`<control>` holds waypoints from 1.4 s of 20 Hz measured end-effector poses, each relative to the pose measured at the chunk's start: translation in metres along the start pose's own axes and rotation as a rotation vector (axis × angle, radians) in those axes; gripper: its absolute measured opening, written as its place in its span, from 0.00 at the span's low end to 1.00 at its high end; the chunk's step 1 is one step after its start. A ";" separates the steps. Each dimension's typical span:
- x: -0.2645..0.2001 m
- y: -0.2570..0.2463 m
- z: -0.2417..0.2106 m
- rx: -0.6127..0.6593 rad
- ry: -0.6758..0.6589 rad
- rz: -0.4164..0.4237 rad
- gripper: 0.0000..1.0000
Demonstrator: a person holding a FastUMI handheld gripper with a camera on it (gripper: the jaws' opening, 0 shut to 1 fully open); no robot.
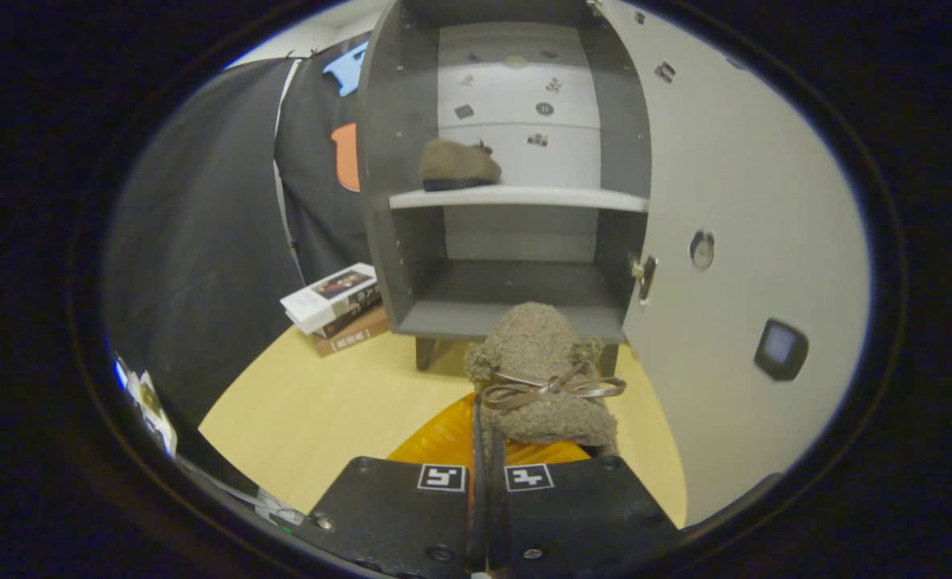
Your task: Open the shoe cabinet door, grab the shoes and put them into the shoe cabinet, then close the shoe cabinet door.
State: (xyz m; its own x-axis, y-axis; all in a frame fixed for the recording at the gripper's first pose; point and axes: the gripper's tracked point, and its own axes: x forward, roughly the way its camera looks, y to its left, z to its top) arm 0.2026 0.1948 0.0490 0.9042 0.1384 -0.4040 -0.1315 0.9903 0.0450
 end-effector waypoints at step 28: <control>0.236 -0.058 0.285 -0.078 -0.086 -0.147 0.05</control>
State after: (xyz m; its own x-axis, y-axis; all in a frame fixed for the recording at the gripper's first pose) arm 0.5397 0.1740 0.2109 0.9468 -0.0041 -0.3217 -0.0232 0.9964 -0.0809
